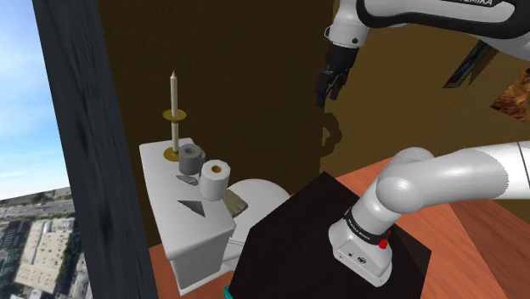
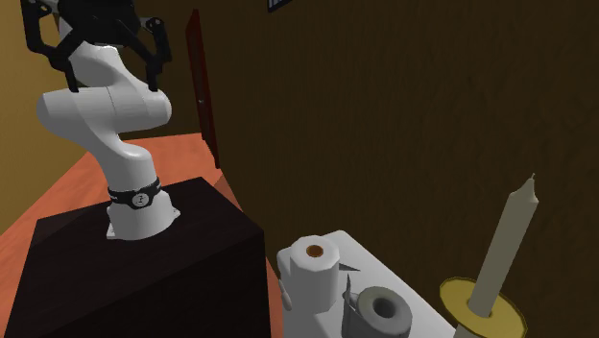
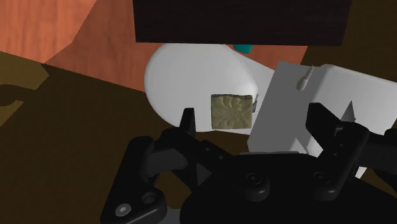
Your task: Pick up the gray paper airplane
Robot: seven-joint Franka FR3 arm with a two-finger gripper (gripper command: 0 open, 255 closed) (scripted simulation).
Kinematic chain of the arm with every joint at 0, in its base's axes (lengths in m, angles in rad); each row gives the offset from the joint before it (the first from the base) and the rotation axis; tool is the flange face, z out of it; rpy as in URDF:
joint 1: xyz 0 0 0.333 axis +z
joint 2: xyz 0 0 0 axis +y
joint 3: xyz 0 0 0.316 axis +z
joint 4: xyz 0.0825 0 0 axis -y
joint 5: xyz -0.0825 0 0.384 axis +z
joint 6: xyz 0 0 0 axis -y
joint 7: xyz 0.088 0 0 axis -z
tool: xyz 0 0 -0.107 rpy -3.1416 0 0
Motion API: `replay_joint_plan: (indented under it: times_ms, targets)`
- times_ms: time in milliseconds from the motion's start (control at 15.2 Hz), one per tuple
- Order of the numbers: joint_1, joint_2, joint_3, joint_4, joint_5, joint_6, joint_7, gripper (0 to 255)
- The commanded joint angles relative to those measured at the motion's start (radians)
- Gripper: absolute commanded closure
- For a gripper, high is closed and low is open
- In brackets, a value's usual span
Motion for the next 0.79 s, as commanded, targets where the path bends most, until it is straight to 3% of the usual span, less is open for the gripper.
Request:
replay_joint_plan:
  times_ms: [0, 726]
  targets:
    - [0.000, 0.000, 0.000, 0.000, 0.000, 0.000, 0.000, 0]
    - [0.080, 0.100, 0.170, -0.214, 0.112, 0.369, 0.179, 0]
